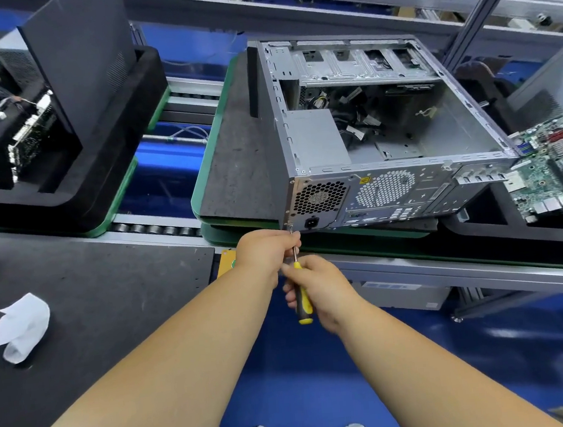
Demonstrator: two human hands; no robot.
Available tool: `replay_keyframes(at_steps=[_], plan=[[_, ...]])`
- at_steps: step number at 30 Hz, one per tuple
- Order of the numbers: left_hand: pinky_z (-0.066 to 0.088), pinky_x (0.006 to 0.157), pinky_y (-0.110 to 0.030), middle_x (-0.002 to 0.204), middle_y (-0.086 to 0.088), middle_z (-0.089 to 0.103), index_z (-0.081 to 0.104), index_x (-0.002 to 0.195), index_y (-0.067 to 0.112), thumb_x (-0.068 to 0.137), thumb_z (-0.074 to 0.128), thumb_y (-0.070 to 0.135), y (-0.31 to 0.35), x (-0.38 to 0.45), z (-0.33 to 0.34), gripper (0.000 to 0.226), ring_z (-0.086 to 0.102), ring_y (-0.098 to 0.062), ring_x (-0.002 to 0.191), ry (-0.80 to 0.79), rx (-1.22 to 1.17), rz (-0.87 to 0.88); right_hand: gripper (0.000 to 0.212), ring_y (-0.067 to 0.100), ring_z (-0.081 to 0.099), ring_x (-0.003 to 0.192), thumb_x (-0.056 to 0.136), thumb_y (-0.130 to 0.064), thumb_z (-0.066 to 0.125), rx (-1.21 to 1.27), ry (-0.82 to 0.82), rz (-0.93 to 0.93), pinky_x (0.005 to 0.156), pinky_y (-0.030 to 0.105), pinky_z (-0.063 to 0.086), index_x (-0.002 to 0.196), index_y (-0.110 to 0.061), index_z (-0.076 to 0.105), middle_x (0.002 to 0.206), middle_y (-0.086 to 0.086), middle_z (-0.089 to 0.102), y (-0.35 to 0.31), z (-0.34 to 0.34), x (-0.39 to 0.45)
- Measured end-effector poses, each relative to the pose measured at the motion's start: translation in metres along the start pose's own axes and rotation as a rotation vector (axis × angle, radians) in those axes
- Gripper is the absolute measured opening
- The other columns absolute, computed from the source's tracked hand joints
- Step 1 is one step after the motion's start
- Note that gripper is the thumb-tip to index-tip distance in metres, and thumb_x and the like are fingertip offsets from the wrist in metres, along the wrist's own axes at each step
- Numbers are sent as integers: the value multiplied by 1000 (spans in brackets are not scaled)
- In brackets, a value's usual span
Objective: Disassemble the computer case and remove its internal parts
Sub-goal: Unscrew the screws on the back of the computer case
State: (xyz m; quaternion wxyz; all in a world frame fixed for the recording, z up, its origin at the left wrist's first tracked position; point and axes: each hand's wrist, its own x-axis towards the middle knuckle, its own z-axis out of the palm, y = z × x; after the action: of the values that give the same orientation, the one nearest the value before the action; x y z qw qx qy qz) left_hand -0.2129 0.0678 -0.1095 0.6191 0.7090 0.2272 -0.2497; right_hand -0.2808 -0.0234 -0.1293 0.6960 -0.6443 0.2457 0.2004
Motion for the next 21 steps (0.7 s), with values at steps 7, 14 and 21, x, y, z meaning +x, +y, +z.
replay_keyframes(at_steps=[7, 14, 21], plan=[[50, 98, -42, 97, -10, 71, 72, 75, 18, 88, 70, 29, 0, 7, 4, 18, 64, -25, 100, -29, -2, -104, 37, 8, 27, 34, 95, -45, 50, 668, -353, 242, 32, 19, 24, 74, -15, 52, 47, -3, 35, 15, -8, 1], [48, 102, -42, 91, -6, 71, 71, 76, 14, 91, 67, 19, -3, 7, 3, 16, 63, -18, 87, -80, -65, -66, 35, 11, 27, 41, 103, -39, 42, 106, 36, 64, 41, 23, 23, 77, -16, 47, 50, -2, 39, 14, 7, -4], [49, 101, -40, 95, -9, 73, 71, 76, 13, 91, 66, 12, -4, 6, -1, 16, 65, -23, 95, -99, -137, -64, 51, 14, 42, 44, 97, -55, 47, 239, 37, 222, 41, 23, 35, 82, -9, 62, 58, 5, 53, 3, 8, -4]])
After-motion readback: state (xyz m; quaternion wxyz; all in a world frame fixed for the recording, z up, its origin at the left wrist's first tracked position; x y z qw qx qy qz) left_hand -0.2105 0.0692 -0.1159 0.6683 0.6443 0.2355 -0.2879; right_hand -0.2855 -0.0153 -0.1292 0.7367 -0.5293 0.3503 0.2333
